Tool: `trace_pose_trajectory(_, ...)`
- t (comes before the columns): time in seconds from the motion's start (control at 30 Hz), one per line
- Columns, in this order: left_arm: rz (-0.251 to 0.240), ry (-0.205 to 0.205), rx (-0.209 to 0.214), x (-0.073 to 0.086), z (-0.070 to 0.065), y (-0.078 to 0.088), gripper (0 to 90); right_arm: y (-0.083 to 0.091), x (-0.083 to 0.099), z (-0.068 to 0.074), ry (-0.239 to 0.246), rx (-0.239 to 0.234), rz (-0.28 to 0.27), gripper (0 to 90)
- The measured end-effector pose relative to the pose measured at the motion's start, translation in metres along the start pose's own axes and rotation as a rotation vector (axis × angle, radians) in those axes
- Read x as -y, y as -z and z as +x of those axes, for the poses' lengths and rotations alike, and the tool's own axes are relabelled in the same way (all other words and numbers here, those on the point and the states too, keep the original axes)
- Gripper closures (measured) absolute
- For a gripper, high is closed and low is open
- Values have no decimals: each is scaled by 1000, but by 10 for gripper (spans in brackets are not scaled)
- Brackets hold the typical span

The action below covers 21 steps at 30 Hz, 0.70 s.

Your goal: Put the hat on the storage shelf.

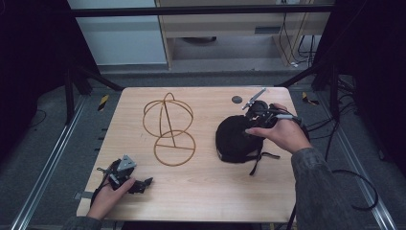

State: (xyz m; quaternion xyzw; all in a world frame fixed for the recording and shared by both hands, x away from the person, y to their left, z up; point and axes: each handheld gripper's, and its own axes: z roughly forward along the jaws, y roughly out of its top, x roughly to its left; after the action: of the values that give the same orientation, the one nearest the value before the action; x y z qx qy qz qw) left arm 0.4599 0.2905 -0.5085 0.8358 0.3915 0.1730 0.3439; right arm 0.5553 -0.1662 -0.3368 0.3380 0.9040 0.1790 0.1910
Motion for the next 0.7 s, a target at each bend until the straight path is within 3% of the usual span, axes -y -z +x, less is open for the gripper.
trace_pose_trajectory(0.13, 2, 1, 0, 0, 0, 0, 0, -11, -3, -10, -5, -11, 22, 119)
trace_pose_trajectory(0.3, 2, 0, 0, 0, 0, 0, 0, -25, -7, -16, 16, -16, 63, 212)
trace_pose_trajectory(0.47, 2, 0, 0, 0, 0, 0, 0, -32, -13, -16, 69, -26, 85, 313)
trace_pose_trajectory(0.7, 1, -3, 3, -1, 0, 0, 0, -43, -23, -14, 83, -70, 82, 329)
